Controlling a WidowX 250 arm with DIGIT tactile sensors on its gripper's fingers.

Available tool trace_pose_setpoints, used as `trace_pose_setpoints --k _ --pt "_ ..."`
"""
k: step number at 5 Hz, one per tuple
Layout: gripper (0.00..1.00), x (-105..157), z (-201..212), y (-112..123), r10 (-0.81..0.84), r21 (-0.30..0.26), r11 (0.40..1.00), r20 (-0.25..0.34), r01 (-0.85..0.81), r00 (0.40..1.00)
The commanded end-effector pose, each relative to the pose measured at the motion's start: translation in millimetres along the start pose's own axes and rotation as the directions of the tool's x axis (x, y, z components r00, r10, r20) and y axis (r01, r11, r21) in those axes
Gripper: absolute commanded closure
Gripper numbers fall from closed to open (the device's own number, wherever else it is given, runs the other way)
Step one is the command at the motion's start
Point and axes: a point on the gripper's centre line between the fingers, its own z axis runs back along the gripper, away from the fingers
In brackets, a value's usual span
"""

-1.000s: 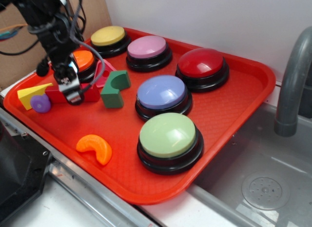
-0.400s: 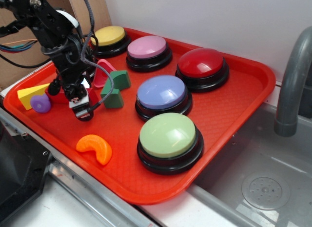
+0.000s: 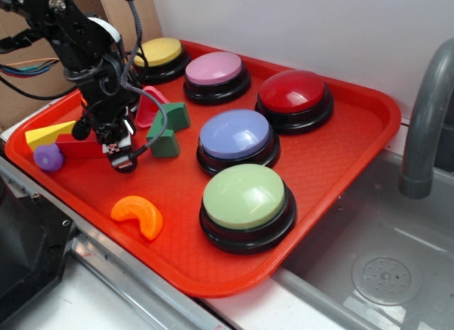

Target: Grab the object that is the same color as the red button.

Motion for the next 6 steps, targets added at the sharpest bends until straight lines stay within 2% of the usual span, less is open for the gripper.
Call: trace_pose_setpoints --k 1,2,3,4,5,6 --pt "1.0 23.2 18.0 12.6 0.042 0.042 0.998 -0.027 -0.041 0.999" --pt "1.0 29.5 36.2 18.8 0.077 0.082 0.994 -0.033 -0.074 0.996" --pt "1.0 34.6 66.0 28.1 0.149 0.084 0.985 0.001 -0.148 0.989" --pt "1.0 40.7 95.8 27.5 0.342 0.145 0.933 -0.063 -0.331 0.937" --pt "1.0 43.2 113.8 20.5 0.484 0.055 0.875 -0.089 -0.481 0.871" --pt "1.0 41.6 140.3 5.5 0.616 0.031 0.788 -0.062 -0.615 0.785"
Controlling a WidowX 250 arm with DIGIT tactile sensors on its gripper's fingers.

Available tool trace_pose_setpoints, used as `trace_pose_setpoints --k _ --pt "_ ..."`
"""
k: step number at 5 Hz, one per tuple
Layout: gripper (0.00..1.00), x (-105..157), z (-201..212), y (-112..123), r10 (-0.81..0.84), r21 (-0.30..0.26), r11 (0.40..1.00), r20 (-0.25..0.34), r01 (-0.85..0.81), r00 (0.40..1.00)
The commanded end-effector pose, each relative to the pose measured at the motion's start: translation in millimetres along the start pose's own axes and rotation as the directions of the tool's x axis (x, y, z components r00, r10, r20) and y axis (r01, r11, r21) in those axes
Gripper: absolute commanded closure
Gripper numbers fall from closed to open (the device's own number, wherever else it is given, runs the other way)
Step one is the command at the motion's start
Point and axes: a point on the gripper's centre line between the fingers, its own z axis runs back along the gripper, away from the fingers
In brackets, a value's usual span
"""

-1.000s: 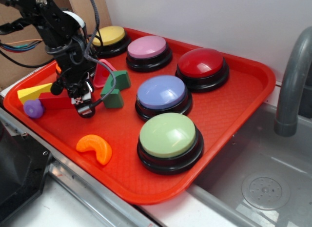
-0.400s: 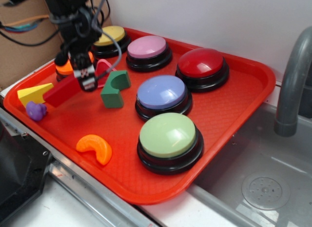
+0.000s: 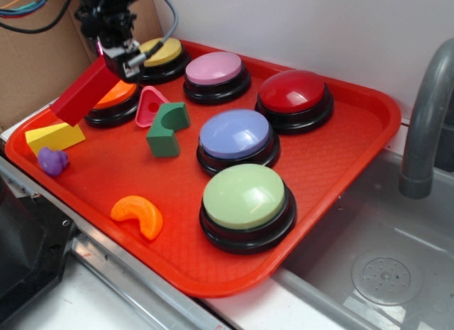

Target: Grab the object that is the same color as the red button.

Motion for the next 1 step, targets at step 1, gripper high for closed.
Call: trace_pose_setpoints --k 1 --pt "1.0 -6.7 55.2 -6.7 0.219 -0.059 0.975 0.075 -0.215 0.973"
